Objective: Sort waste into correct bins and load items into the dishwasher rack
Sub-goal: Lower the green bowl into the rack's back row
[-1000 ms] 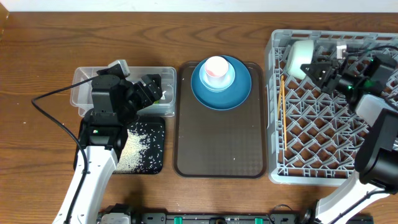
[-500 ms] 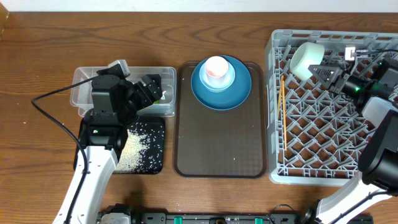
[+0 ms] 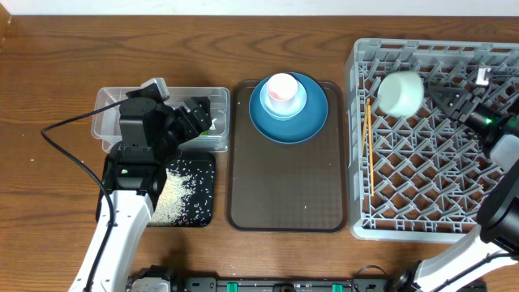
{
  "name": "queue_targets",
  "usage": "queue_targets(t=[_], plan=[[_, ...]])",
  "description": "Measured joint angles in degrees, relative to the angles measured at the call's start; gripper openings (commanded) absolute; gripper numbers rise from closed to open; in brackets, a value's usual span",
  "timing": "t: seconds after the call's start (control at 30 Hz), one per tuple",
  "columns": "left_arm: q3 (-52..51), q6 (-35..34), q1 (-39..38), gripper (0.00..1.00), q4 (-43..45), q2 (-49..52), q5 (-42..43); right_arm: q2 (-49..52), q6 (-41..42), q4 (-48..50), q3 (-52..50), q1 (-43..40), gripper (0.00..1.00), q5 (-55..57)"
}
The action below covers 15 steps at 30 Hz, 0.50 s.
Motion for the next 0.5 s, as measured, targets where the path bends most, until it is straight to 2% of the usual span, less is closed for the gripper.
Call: queue_targets(t=[0.17, 0.33, 0.5], plan=[[0.0, 0.0, 0.0, 0.89, 0.0, 0.0, 0.0, 0.0, 4.7, 0.8, 0.0, -1.4, 0.23, 1.9], [0.0, 0.0, 0.0, 0.89, 0.0, 0.0, 0.0, -0.3, 11.3, 5.9, 0.0, -1.3, 0.21, 2.5], [0.0, 0.0, 0.0, 0.89, 0.0, 0.0, 0.0, -4.2, 15.0, 5.8, 0.0, 0.4, 0.19, 5.0]])
